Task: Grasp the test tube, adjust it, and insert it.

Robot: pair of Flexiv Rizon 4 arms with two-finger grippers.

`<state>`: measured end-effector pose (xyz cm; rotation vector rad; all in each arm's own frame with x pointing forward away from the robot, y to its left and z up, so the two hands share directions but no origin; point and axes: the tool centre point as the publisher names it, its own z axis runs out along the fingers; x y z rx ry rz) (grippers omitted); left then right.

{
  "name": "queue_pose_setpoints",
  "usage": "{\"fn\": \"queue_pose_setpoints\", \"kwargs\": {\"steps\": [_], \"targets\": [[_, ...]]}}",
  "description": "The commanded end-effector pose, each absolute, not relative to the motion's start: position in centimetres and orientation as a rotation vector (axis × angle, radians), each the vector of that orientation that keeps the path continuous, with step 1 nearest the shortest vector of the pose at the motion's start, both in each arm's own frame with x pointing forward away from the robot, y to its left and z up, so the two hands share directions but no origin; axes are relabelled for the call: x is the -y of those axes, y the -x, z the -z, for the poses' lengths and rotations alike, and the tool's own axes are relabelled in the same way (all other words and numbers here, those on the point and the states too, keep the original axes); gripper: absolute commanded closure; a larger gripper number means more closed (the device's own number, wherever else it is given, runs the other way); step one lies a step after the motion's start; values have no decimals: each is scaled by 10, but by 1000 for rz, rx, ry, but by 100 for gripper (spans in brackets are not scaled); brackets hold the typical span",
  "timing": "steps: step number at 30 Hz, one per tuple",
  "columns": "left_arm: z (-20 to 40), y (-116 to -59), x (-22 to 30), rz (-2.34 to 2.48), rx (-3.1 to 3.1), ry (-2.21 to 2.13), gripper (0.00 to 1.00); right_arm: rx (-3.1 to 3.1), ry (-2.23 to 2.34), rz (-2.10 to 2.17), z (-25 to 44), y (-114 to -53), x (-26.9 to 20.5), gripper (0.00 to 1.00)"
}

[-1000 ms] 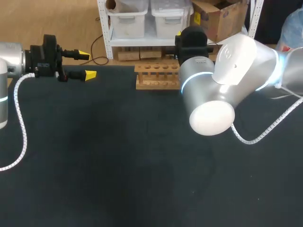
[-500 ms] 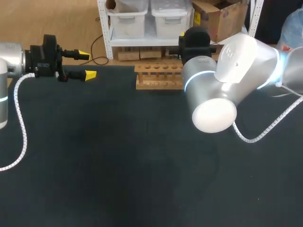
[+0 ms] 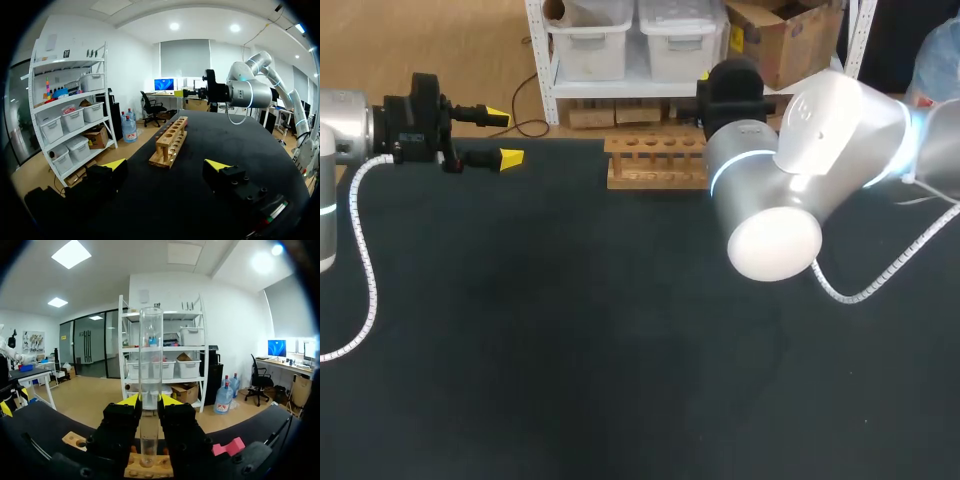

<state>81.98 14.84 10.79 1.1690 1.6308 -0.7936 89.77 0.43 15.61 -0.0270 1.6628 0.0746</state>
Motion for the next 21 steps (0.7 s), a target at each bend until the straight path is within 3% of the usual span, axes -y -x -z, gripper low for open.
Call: {"fn": "queue_pose_setpoints", "kwargs": {"steps": [1, 21], "targets": [[-107, -818, -148, 789, -1628, -1166, 0, -1661, 29, -81, -153, -899, -3, 100], [-107, -818, -148, 789, -1628, -1166, 0, -1679, -3, -103, -130, -900, -14, 100]]}}
